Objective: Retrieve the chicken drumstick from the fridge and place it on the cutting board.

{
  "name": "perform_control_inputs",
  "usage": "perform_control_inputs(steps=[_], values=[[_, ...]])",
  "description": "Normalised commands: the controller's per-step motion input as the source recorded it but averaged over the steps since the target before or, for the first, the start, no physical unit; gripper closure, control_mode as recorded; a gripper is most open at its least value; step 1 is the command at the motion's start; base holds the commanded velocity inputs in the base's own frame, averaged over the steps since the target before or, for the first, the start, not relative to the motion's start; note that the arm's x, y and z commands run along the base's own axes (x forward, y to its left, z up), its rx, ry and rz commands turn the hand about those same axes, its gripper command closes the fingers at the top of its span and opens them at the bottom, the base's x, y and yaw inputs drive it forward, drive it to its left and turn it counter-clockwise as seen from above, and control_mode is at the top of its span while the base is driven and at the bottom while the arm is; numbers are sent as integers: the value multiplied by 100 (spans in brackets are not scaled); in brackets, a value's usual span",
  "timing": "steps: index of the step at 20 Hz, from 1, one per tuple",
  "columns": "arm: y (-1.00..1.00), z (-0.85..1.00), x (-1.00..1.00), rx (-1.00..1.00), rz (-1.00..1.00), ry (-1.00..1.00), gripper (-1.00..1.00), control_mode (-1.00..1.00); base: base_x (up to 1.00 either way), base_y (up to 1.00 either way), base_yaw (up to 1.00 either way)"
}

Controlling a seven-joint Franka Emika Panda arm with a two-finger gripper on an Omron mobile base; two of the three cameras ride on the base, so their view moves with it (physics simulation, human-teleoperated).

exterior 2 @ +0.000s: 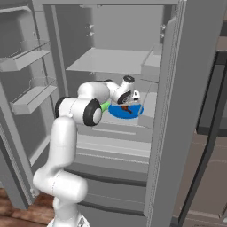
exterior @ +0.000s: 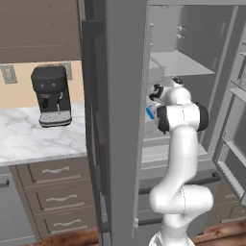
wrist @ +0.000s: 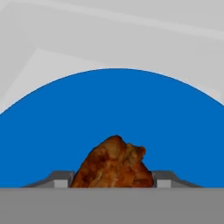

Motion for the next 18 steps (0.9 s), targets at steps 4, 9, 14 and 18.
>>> perform_control_inputs(steps=[4, 9, 14, 18], values=[[0, -11, -27, 5, -2, -21, 100, -100, 0, 0, 0], [0, -1, -17, 1, -1, -18, 100, -100, 0, 0, 0], [0, 8, -27, 0, -1, -3, 100, -100, 0, 0, 0], [0, 41, -17, 0, -1, 0, 100, -100, 0, 0, 0]])
